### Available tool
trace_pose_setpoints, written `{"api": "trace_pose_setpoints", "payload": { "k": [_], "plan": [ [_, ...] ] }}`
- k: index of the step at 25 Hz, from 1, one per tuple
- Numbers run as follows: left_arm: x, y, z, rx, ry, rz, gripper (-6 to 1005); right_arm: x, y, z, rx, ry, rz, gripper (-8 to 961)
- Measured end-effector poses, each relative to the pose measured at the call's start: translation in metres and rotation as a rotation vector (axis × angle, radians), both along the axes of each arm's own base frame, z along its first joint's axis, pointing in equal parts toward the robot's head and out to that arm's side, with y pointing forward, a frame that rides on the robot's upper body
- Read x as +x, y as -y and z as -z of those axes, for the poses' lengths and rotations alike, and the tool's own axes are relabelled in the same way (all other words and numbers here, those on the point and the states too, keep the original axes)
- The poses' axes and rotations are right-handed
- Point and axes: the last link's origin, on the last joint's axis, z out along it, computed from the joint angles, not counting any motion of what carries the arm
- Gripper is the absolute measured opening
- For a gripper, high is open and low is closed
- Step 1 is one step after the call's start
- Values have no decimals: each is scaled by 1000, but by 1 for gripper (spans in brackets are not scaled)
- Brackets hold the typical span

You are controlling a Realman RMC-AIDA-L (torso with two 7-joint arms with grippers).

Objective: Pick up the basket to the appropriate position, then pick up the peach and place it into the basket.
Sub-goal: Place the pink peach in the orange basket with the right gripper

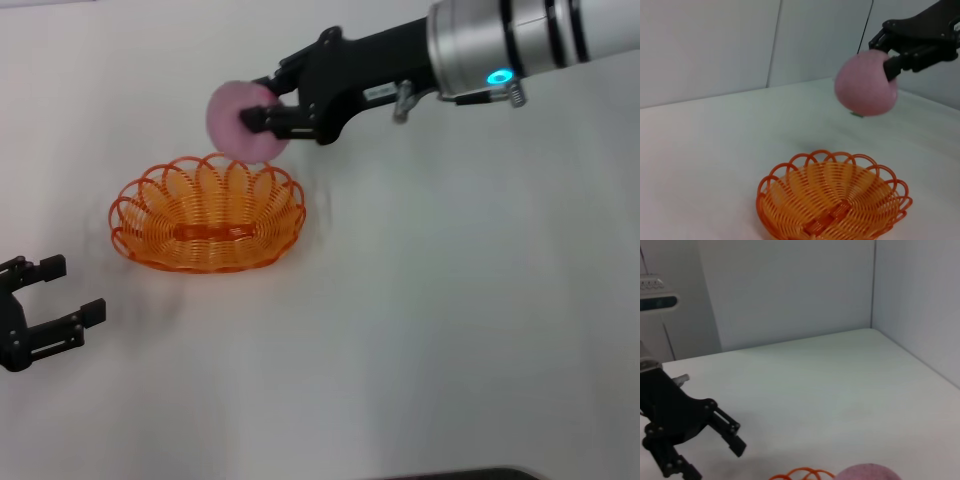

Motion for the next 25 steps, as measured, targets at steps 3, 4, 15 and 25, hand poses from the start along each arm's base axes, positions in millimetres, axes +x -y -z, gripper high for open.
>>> {"api": "trace_pose_setpoints", "payload": {
  "k": [3,4,15,25],
  "plan": [
    [0,0,-1,1,-1,1,792,-2,0,14,-18,18,-3,303],
    [0,0,-1,1,-1,1,792,-3,0,18,-21,21,-2,303],
    [0,0,-1,5,2,-3,791,-5,4,35,-47,21,-20,304],
    [-1,0,-1,8,5,-6,792,18,1,51,-41,65,18,304]
  ]
}}
